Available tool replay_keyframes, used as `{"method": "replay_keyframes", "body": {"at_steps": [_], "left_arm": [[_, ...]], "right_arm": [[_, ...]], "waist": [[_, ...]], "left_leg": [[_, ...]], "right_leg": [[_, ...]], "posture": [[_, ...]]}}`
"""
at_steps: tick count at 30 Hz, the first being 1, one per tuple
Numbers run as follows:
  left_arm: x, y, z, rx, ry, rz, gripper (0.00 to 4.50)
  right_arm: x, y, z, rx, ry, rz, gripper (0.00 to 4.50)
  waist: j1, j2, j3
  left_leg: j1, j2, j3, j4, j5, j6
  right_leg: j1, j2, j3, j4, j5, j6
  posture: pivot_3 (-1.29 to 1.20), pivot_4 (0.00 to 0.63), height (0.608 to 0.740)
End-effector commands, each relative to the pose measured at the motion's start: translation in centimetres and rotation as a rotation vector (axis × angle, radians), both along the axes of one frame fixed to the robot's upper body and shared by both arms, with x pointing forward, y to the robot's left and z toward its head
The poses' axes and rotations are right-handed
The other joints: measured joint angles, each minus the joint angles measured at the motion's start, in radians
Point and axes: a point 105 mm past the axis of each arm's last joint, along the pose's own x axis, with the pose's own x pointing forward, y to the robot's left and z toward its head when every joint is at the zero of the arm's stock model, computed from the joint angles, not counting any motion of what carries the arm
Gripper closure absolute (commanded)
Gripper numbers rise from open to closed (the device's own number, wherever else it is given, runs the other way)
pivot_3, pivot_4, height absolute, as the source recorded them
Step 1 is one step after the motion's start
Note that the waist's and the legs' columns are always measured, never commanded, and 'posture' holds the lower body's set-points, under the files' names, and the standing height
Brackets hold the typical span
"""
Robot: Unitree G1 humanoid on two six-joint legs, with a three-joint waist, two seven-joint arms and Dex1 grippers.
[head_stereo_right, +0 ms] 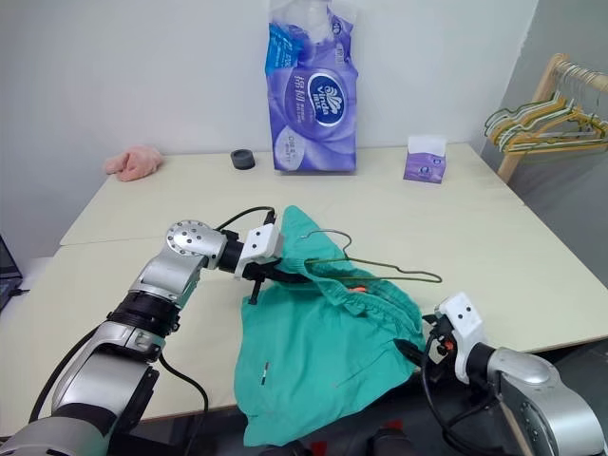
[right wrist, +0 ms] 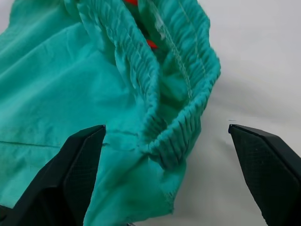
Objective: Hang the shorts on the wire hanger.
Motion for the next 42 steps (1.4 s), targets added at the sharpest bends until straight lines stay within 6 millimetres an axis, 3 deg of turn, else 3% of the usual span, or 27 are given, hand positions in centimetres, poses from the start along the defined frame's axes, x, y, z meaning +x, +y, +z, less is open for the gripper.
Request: {"method": "replay_keyframes", "body": {"at_steps": [1,10,15,24,33,37,42], "left_arm": [[0.5,0.2,1.9,-0.032,-0.064,0.008,4.50],[0.1,0.6,2.3,-0.047,-0.037,0.009,4.50],[-1.0,1.6,2.8,-0.017,0.035,-0.020,4.50],[-2.3,4.4,0.6,0.169,0.107,-0.036,4.50],[-0.3,5.4,-1.3,0.269,0.011,0.047,4.50],[0.8,4.6,-1.8,0.282,-0.050,0.080,4.50],[1.1,1.5,-1.9,0.241,-0.098,0.073,4.50]], "right_arm": [[0.6,0.0,0.5,-0.013,-0.020,-0.007,1.27],[1.5,-1.1,0.7,-0.025,-0.032,-0.067,4.44],[2.3,-2.4,1.3,-0.037,-0.052,-0.118,4.44],[2.3,-3.1,2.0,-0.054,-0.075,-0.110,4.44],[1.5,-2.2,3.2,-0.095,-0.106,-0.007,4.44],[1.5,-2.2,4.5,-0.171,-0.145,0.063,4.44],[3.5,-1.0,7.3,-0.320,-0.257,0.198,4.44]], "waist": [[-0.001,0.000,0.000],[-0.002,0.002,0.000],[-0.010,0.003,0.000],[-0.017,0.006,0.001],[-0.018,0.007,0.001],[-0.016,0.007,0.001],[-0.022,0.008,0.002]], "left_leg": [[0.000,0.000,0.000,0.000,0.000,0.000],[0.001,0.000,0.001,0.000,0.000,0.000],[0.001,0.000,0.001,0.000,0.000,0.000],[0.001,0.000,0.001,0.000,0.000,0.000],[0.001,0.000,0.002,0.000,0.000,0.001],[0.001,0.000,0.002,0.000,0.000,0.001],[0.001,0.000,0.003,0.000,0.000,0.001]], "right_leg": [[0.000,0.000,0.000,0.000,0.000,0.000],[0.000,0.000,0.001,0.001,0.000,0.000],[0.000,0.000,0.001,0.001,0.000,0.000],[0.000,0.001,0.001,0.001,0.000,0.000],[0.000,0.001,0.001,0.000,0.000,0.001],[0.001,0.000,0.001,0.000,0.000,0.001],[0.001,0.000,0.002,0.000,0.000,0.001]], "posture": [[-0.14,0.027,0.740],[-0.14,0.031,0.740],[-0.14,0.032,0.740],[-0.14,0.036,0.740],[-0.15,0.040,0.740],[-0.16,0.040,0.740],[-0.16,0.038,0.740]]}}
